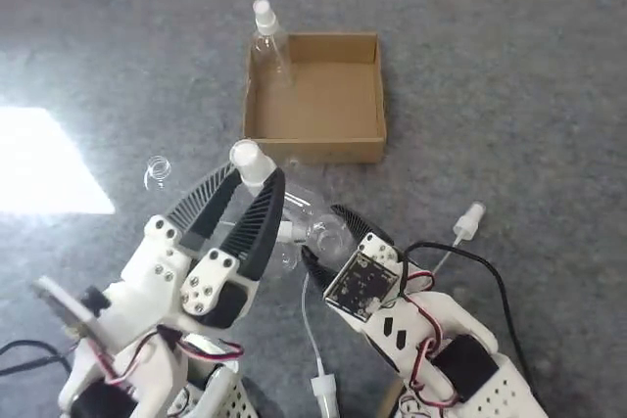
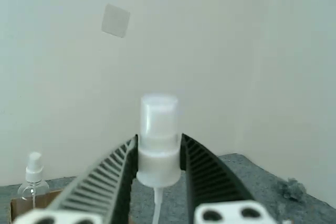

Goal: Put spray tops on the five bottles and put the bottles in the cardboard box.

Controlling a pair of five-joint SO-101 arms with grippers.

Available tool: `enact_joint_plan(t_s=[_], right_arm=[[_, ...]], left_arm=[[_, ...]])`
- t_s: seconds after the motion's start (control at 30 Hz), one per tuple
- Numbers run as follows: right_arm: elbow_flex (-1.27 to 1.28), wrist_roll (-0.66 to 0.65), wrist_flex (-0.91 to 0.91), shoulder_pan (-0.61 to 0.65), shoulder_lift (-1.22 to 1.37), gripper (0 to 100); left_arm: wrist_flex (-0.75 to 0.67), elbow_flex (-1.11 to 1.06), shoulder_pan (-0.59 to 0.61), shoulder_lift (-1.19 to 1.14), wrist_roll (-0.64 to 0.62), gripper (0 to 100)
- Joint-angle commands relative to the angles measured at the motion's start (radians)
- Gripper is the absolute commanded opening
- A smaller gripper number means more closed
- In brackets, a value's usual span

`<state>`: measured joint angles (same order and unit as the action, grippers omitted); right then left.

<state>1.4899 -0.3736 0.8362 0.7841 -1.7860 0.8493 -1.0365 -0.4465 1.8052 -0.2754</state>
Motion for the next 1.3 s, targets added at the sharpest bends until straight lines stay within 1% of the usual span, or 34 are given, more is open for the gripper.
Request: enact_joint_plan(t_s=[0.0, 0.23, 0.33, 0.43, 0.57, 0.67, 0.77, 0.9, 1.2, 1.27], right_arm=[[0.028, -0.061, -0.085, -0.035, -0.018, 8.2], [0.026, -0.060, -0.090, -0.048, -0.024, 8.4], [0.026, -0.058, -0.093, -0.047, -0.024, 8.4], [0.025, -0.058, -0.094, -0.041, -0.024, 8.4], [0.025, -0.058, -0.088, -0.013, -0.024, 8.4], [0.023, -0.058, -0.087, -0.015, -0.024, 8.4], [0.000, -0.058, -0.061, -0.015, -0.024, 8.4], [-0.025, -0.058, -0.024, -0.015, -0.024, 8.1], [-0.026, -0.055, -0.018, -0.016, -0.024, 8.4], [-0.038, -0.023, -0.001, -0.016, -0.024, 8.4]], left_arm=[[0.017, 0.059, -0.005, 0.014, 0.003, 1], [0.015, 0.051, -0.008, 0.014, 0.002, 1], [0.009, 0.042, -0.060, 0.012, 0.003, 1], [-0.037, -0.004, -0.109, 0.011, 0.008, 1], [-0.120, -0.074, -0.114, 0.011, 0.008, 1], [-0.117, -0.084, -0.114, 0.009, 0.012, 1], [-0.112, -0.097, -0.114, 0.009, 0.044, 1], [-0.110, -0.134, -0.118, 0.011, 0.044, 1], [-0.100, -0.151, -0.121, 0.014, 0.043, 1], [-0.098, -0.163, -0.121, 0.014, 0.043, 1]])
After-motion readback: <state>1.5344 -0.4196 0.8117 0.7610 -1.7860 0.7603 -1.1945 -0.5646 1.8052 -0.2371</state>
